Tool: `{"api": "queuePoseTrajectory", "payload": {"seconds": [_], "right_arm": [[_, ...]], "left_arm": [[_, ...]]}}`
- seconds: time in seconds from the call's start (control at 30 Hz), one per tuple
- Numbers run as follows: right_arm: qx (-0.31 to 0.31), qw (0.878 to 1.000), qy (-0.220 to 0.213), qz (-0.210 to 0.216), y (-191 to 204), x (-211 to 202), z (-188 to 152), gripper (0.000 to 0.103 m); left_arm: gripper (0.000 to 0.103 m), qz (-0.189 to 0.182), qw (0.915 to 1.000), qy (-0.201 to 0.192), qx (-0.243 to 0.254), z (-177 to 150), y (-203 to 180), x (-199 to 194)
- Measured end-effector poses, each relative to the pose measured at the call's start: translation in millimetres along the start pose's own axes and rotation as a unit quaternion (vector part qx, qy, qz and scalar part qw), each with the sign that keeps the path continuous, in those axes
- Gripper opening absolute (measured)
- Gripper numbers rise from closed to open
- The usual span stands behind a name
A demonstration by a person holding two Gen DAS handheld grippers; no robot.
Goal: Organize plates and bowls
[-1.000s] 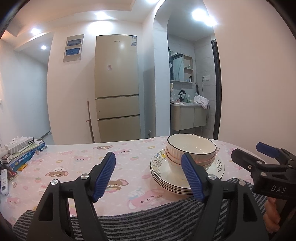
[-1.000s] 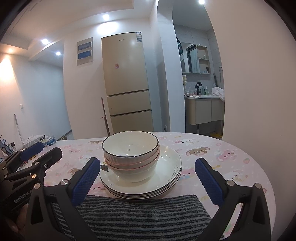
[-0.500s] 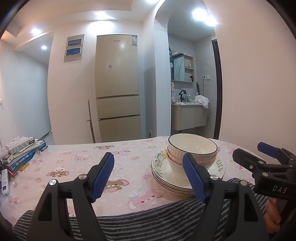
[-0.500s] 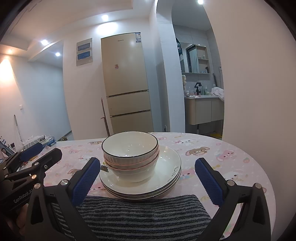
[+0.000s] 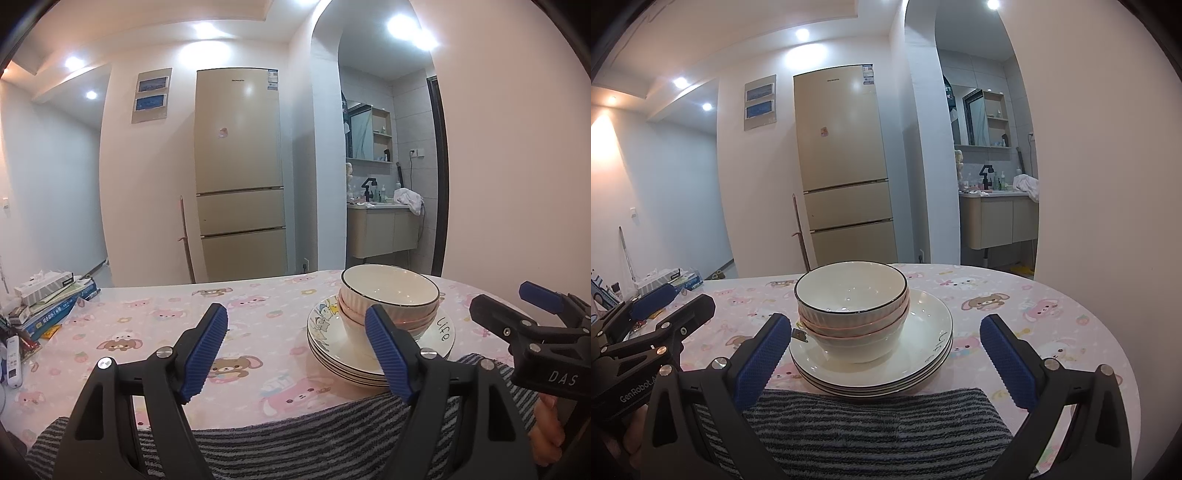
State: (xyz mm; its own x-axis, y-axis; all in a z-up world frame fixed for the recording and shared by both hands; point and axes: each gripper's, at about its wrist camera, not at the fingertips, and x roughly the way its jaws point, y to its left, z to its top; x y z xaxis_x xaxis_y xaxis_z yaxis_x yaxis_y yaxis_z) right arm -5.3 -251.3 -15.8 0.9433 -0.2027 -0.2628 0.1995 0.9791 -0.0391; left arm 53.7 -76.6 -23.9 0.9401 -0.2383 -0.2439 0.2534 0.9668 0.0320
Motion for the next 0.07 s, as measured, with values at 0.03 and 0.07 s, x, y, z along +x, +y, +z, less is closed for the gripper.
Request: {"api": "queuePoseTrajectory", "payload": {"seconds": [0.03,0.07], "right_arm": [[0.0,1.0,0.0,0.0,0.2,0.0,-0.1,0.103],[0.0,1.0,-0.001,0.0,-0.2,-0.3,0.1,0.103]], "left_arm": [[0.077,0.001,1.0,0.001,0.0,-0.1,-0.4,0.4],[0.077,0.002,1.0,0.003,0.0,0.0,0.1,0.8]]}}
